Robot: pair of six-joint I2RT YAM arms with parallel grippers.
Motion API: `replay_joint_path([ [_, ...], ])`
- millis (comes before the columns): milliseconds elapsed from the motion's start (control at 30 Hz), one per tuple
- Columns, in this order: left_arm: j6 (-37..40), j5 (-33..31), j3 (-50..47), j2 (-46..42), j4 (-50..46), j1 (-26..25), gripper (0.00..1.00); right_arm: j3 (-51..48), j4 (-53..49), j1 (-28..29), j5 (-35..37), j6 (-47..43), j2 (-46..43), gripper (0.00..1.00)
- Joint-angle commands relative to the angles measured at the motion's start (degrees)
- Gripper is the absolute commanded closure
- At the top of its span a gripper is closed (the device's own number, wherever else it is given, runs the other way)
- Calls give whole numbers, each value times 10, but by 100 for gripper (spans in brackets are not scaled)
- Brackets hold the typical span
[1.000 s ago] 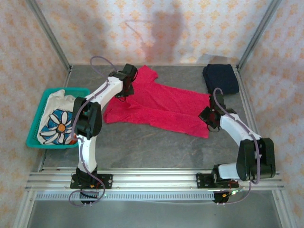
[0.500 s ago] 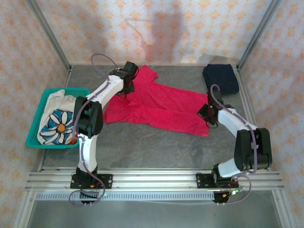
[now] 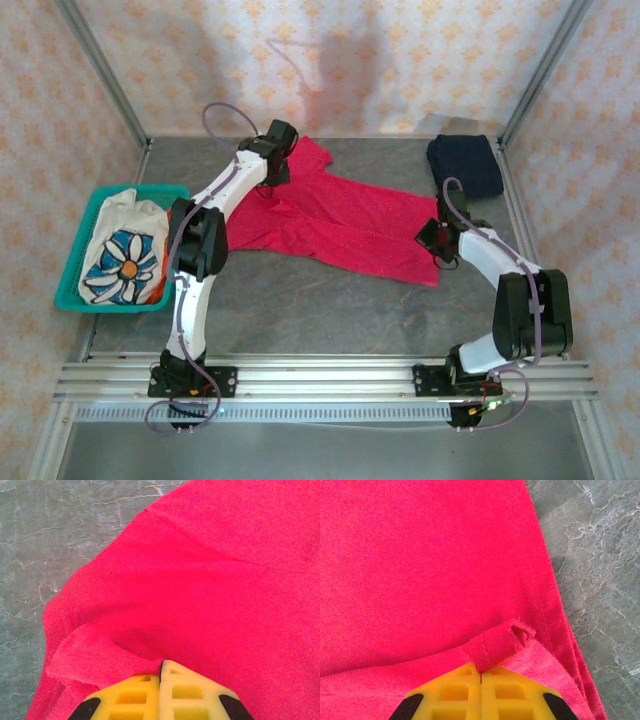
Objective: Fold and stack the t-shirts
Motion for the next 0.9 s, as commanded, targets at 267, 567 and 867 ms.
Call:
replay_joint_path([
  [267, -23, -52, -63, -91, 6, 1, 7, 11, -5, -4, 11, -17, -41, 51],
  [567, -132, -52, -313, -277, 102, 27, 21, 8, -23, 37, 45, -70, -83, 39],
  [867, -218, 51, -466, -276, 200, 35, 62, 25, 36, 126, 6, -23, 22, 47],
])
